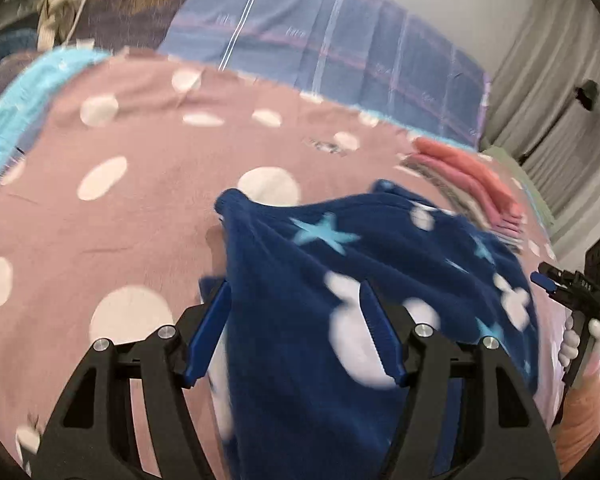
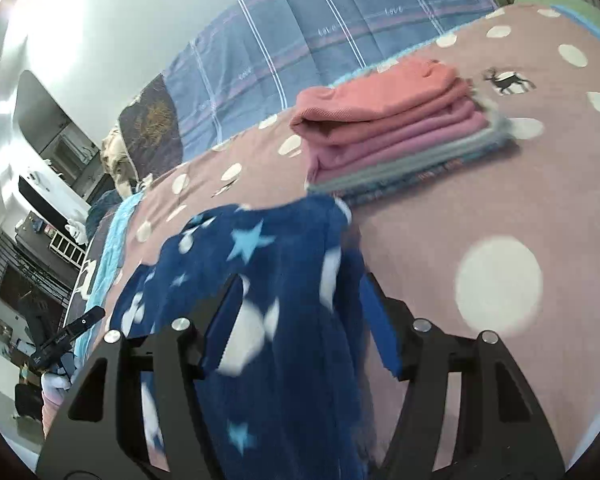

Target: Fold small clothes

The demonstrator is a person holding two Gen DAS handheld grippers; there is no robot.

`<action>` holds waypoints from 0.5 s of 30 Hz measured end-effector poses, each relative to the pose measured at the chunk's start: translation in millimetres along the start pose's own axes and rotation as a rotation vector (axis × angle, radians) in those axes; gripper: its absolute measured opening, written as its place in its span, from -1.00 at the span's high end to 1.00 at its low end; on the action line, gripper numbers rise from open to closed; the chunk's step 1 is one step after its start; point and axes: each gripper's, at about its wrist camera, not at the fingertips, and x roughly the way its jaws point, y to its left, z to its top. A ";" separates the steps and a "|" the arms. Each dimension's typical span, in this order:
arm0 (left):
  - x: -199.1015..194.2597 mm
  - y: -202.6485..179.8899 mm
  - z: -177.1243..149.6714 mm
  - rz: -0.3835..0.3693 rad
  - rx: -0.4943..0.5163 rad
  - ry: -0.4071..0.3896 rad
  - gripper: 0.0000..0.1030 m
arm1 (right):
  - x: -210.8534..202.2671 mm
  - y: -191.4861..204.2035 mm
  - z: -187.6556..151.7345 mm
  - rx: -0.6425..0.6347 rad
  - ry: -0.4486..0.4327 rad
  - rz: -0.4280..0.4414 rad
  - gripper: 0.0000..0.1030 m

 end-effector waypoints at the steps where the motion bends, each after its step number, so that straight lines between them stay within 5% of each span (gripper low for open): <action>1: 11.1 5.5 5.2 0.002 -0.012 0.015 -0.27 | 13.8 -1.1 7.2 -0.001 0.015 -0.030 -0.23; 3: 29.4 11.3 13.4 -0.038 -0.017 0.038 0.23 | 35.0 -0.9 15.6 -0.003 0.047 -0.031 -0.23; 4: 34.6 11.5 15.7 -0.057 -0.006 0.035 0.79 | 44.2 -1.1 19.1 -0.009 0.060 -0.017 -0.13; 6: 30.1 9.4 16.8 -0.085 0.027 -0.025 0.82 | 50.7 4.9 22.8 -0.059 0.039 -0.002 0.78; 10: -14.2 12.7 -1.0 -0.109 0.079 -0.278 0.82 | 1.5 23.4 10.0 -0.223 -0.250 0.073 0.79; 12: -5.6 19.5 -3.5 -0.031 0.083 -0.260 0.81 | 3.9 15.6 4.7 -0.241 -0.253 -0.043 0.70; 15: 41.4 28.3 -13.2 0.059 0.086 -0.083 0.71 | 48.3 -15.4 0.8 -0.173 -0.081 -0.322 0.55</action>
